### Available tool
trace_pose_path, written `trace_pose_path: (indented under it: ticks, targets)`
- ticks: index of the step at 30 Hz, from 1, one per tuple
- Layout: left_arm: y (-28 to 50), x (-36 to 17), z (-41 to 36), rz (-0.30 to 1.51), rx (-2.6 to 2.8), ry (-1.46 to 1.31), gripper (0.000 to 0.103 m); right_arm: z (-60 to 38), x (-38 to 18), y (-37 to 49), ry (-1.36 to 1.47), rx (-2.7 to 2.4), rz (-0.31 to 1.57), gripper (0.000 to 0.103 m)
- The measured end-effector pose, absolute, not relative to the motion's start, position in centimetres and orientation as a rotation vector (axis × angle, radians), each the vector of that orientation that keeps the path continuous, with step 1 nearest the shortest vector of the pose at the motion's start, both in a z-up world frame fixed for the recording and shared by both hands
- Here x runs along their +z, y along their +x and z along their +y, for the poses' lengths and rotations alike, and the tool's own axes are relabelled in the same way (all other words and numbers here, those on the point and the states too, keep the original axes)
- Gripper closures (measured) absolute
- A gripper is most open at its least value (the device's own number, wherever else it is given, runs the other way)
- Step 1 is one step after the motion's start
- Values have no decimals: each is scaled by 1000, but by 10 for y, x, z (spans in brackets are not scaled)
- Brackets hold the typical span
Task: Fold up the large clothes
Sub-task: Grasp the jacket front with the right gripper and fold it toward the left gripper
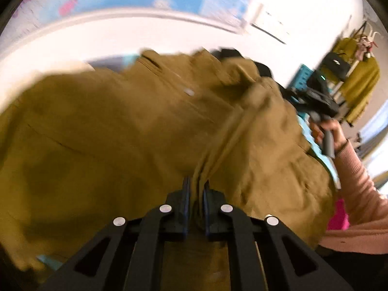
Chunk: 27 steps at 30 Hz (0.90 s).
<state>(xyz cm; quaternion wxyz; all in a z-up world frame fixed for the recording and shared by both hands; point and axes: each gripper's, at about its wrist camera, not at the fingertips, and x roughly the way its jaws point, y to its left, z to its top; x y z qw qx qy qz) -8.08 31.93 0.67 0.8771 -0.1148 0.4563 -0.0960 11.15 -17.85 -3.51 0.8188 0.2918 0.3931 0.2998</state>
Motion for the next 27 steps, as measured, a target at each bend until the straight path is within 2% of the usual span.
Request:
trace_pose_path:
  ticks: [1,3,4,6,8,10,12,14,17,19,22,25,26,27]
  targets:
    - [-77,9,325,958,-183,-234,95,-174,-33,111,594,642,839,63]
    - [-66,14,332,975,-143,-203,95,-166,-24,108,519,633,820,88]
    - [-62,14,335,976,-135,-194,94,-168,-18,106,514,628,799,94]
    - [-54,18,337,965,-119,-178,93,-175,-2,100,525,617,735,96]
    - [-50,23,334,930,-120,-153,84,-184,16,91,488,568,666,96]
    - [-42,26,329,896,-14,-78,59,-192,18,92,484,478,665,96]
    - [-35,23,327,881,32,-39,56,-196,1,102,488,407,730,96]
    - [-34,16,334,906,-16,-106,45,-194,-13,108,506,406,776,94]
    - [-45,11,337,917,-65,-134,42,-198,-22,105,544,390,778,82]
    - [-58,7,334,927,-84,-121,26,-198,-14,100,529,368,754,67]
    - [-70,-3,327,953,-97,-108,26,-202,5,83,462,330,694,57]
    - [-72,-14,315,962,-102,-57,27,-191,29,64,384,314,610,53]
    - [-68,-19,312,973,-88,-41,31,-188,34,59,364,330,594,52]
    - [-64,-23,313,977,-72,-34,45,-177,39,56,335,353,584,49]
